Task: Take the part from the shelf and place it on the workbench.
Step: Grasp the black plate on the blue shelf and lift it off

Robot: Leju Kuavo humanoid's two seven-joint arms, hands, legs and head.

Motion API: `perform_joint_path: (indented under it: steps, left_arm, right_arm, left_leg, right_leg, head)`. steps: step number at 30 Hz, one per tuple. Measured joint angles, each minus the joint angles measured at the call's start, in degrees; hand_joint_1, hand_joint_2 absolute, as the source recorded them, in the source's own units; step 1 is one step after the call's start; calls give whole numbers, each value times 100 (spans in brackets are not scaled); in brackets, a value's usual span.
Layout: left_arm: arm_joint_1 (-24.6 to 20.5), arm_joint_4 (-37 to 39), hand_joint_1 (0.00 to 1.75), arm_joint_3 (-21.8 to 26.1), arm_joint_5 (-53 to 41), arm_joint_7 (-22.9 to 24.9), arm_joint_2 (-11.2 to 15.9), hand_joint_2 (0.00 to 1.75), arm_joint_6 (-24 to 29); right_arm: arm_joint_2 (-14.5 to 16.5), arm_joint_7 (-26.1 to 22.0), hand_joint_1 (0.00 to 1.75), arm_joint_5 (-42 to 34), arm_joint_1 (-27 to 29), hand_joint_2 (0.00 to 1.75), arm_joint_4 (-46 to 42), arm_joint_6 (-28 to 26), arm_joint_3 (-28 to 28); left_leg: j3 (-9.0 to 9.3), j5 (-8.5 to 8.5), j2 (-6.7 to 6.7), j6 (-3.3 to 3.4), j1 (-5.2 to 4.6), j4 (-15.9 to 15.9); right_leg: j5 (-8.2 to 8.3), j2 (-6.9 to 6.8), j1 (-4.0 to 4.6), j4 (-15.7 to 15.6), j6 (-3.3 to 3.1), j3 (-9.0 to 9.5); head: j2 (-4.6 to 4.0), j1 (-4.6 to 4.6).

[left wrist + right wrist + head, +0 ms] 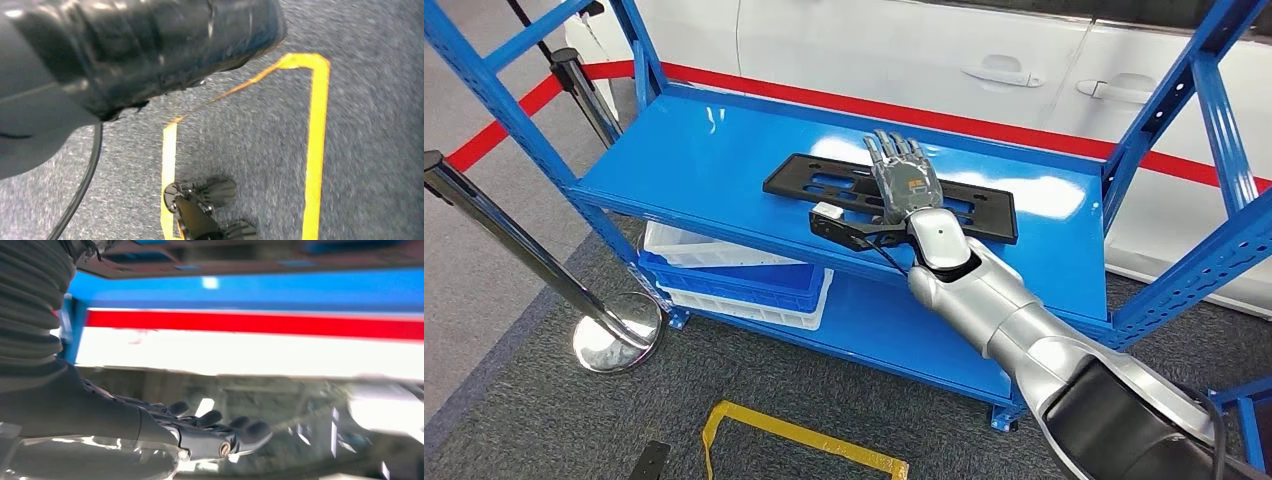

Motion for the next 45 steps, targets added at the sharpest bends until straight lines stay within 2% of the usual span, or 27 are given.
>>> perform_joint_path:
  steps: [4, 5, 6, 8, 9, 10, 12, 13, 15, 16, 17, 18, 19, 21, 22, 26, 28, 30, 32, 33, 34, 35, 37, 38, 42, 43, 45]
  left_arm:
    - [3, 0, 0, -3, -3, 3, -9, 0, 0]
    - [0, 0, 0, -11, -4, 3, -14, 0, 0]
    - [0, 0, 0, -33, 8, -1, -23, 0, -5]
    - [2, 0, 0, -91, 40, -13, -29, 0, -16]
    - [6, 0, 0, -116, 56, -17, -32, 0, -28]
    - [6, 0, 0, -127, 60, -20, -32, 0, -36]
    - [3, 0, 0, -134, 69, -26, -38, 0, -56]
    - [-1, 0, 0, -136, 82, -30, -39, 0, -66]
    - [-3, 0, 0, -142, 125, -31, -35, 0, -97]
    - [1, 0, 0, -145, 146, -31, -33, 0, -115]
    - [7, 0, 0, -147, 162, -30, -32, 0, -131]
    - [12, 0, 0, -148, 174, -30, -32, 0, -143]
    - [14, 0, 0, -150, 180, -29, -32, 0, -149]
    - [12, 0, 0, -155, 198, -26, -23, 0, -151]
    - [9, 0, 0, -160, 211, -23, -15, 0, -147]
    - [2, 0, 0, -195, 257, -19, 3, 0, -110]
    - [9, 0, 0, -199, 287, -24, 5, 0, -84]
    - [-6, 0, 0, -208, 315, -28, 4, 0, -53]
    - [-14, 0, 0, -224, 351, -17, 4, 0, 2]
    - [-12, 0, 0, -230, 375, -4, 4, 0, 34]
    - [-8, 0, 0, -232, 394, 12, 4, 0, 65]
    - [-5, 0, 0, -232, 409, 28, 4, 0, 89]
    - [-5, 0, 0, -232, 431, 55, 5, 0, 123]
    - [-8, 0, 0, -232, 439, 67, 5, 0, 136]
    - [-6, 0, 0, -234, 462, 105, -3, 0, 162]
    - [-7, 0, 0, -234, 463, 109, -6, 0, 162]
    - [-7, 0, 0, -234, 466, 109, -4, 0, 165]
  right_arm:
    - [8, -40, 0, -20, -18, 175, -58, -146, -9]
    - [9, -78, 0, -37, -28, 175, -101, -261, -16]
    - [9, -149, 0, -114, -28, 175, -178, -385, -34]
    - [29, -268, 0, -334, -21, 175, -360, -459, -98]
    - [39, -286, 0, -429, -15, 175, -429, -386, -127]
    - [50, -254, 0, -456, -25, 175, -459, -251, -145]
    - [61, -138, 0, -424, -54, 175, -461, 93, -147]
    - [71, -82, 0, -415, -79, 175, -458, 304, -147]
    - [96, 4, 0, -440, -110, 175, -432, 772, -146]
    - [109, 34, 0, -469, -109, 175, -405, 989, -145]
    - [123, 58, 0, -503, -101, 175, -368, 1171, -144]
    - [135, 79, 0, -530, -94, 175, -328, 1308, -142]
    - [150, 97, 0, -552, -93, 175, -289, 1406, -142]
    - [176, 130, 0, -586, -111, 175, -221, 1578, -141]
    - [187, 153, 0, -616, -122, 175, -188, 1693, -141]
    - [211, 242, 0, -764, -134, 175, -57, 2321, -136]
    - [223, 260, 0, -816, -152, 87, 0, 2570, -134]
    - [229, 270, 0, -849, -180, 87, 53, 2713, -118]
    - [236, 294, 0, -864, -188, 175, 110, 2827, -54]
    - [238, 312, 0, -868, -185, 175, 139, 2899, -13]
    - [238, 334, 0, -873, -183, 175, 161, 2970, 19]
    - [239, 350, 0, -879, -184, 175, 178, 3040, 39]
    - [248, 375, 0, -914, -198, 175, 205, 3115, 68]
    - [256, 387, 0, -935, -204, 175, 220, 3115, 85]
    - [272, 429, 0, -959, -213, 175, 296, 3095, 154]
    - [274, 435, 0, -951, -216, 175, 311, 3099, 163]
    - [277, 469, 0, -929, -216, 175, 335, 3069, 184]
  left_leg:
    - [68, 54, 8, 12, 65, -100]
    - [93, 69, 9, 18, 87, -130]
    - [114, 54, 0, -6, 129, -125]
    - [80, -62, -29, -157, 189, 13]
    - [68, -120, -38, -243, 219, 76]
    - [54, -160, -37, -304, 222, 115]
    - [15, -254, -33, -339, 240, 231]
    - [-85, -367, -34, -351, 241, 436]
    - [-465, -661, -37, -362, 235, 1149]
    - [-669, -749, -38, -359, 229, 1488]
    - [-813, -745, -38, -347, 225, 1682]
    - [-859, -627, -39, -323, 218, 1664]
    - [-801, -421, -41, -288, 204, 1436]
    - [-518, -12, -48, -193, 159, 725]
    - [-390, 86, -52, -152, 130, 437]
    - [-241, 101, -50, -99, 91, 120]
    - [-161, 140, -42, -78, 123, 5]
    - [-116, 150, -39, -63, 136, -39]
    - [-111, 137, -40, -52, 140, -29]
    - [-109, 127, -41, -54, 147, -19]
    - [-106, 113, -45, -66, 158, -3]
    - [-106, 92, -50, -87, 170, 23]
    - [-134, 39, -59, -152, 173, 103]
    - [-151, 24, -60, -189, 168, 130]
    - [-184, -20, -57, -301, 173, 164]
    - [-240, -110, -56, -322, 176, 301]
    - [-519, -418, -58, -357, 178, 910]
  right_leg:
    - [-91, 5, 16, 113, 43, -49]
    - [-259, 9, -3, 414, 80, -182]
    - [-314, 9, -69, 629, 156, -273]
    - [-319, 15, -189, 638, 232, -264]
    - [-200, 21, -224, 398, 235, -152]
    - [-191, 29, -223, 237, 185, -73]
    - [-203, 36, -223, 224, 108, -52]
    - [-210, 36, -225, 218, 75, -39]
    - [-230, 37, -205, 216, 29, -23]
    - [-239, 39, -186, 216, 12, -16]
    - [-248, 43, -166, 216, -2, -5]
    - [-259, 48, -147, 216, -14, 10]
    - [-271, 54, -130, 216, -23, 31]
    - [-297, 64, -105, 210, -22, 76]
    - [-304, 69, -100, 205, -10, 86]
    - [-295, 58, -110, 155, 93, 90]
    - [-399, 47, -106, 292, 158, 41]
    - [-664, 36, -122, 801, 205, -202]
    - [-846, 33, -144, 1373, 230, -507]
    - [-807, 30, -156, 1459, 237, -570]
    - [-664, 27, -168, 1332, 244, -528]
    - [-464, 23, -182, 1037, 249, -400]
    - [-235, 22, -188, 447, 236, -119]
    - [-210, 25, -181, 286, 213, -44]
    - [-219, 45, -170, 182, 72, -4]
    - [-211, 45, -182, 167, 40, 8]
    - [-212, 45, -181, 157, -2, 20]
  head:
    - [0, 13]
    - [0, 21]
    - [0, 28]
    - [0, 44]
    - [0, 48]
    - [0, 51]
    - [0, 47]
    - [0, 43]
    - [0, 35]
    - [0, 33]
    - [0, 32]
    - [0, 33]
    - [0, 33]
    - [0, 37]
    - [0, 37]
    - [0, 29]
    - [0, 35]
    - [0, 44]
    - [0, 47]
    - [0, 47]
    - [0, 46]
    - [0, 49]
    - [0, 55]
    - [0, 54]
    - [0, 41]
    - [0, 28]
    - [0, 8]
